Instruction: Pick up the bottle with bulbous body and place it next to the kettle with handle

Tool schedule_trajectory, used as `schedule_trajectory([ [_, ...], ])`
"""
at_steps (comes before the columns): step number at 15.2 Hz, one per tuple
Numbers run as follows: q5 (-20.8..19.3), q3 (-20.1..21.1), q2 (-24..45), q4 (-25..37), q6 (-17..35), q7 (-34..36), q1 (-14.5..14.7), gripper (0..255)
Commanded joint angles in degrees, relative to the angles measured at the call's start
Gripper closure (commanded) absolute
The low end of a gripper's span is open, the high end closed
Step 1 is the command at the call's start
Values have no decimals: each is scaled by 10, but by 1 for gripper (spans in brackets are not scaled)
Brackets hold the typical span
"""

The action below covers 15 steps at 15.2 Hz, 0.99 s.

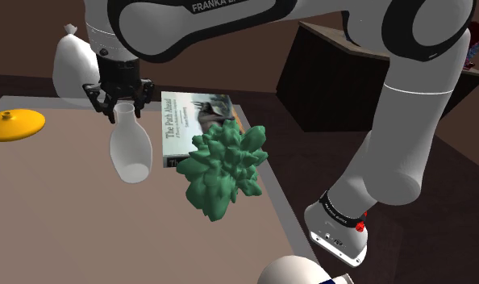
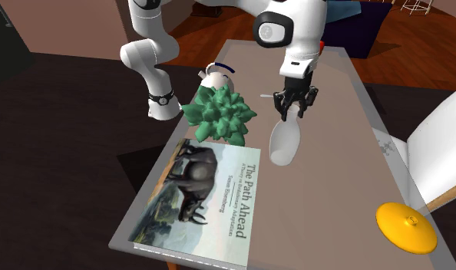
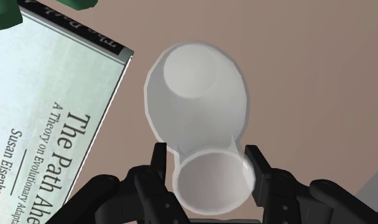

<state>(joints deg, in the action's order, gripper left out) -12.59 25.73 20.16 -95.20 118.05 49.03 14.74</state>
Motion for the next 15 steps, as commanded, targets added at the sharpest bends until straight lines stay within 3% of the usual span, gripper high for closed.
schedule_trajectory([
  [1,0,0,0,0,0,0,0,255],
  [6,0,0,0,0,0,0,0,255],
  [15,11,5,-14,50,-63,-10,0,255],
])
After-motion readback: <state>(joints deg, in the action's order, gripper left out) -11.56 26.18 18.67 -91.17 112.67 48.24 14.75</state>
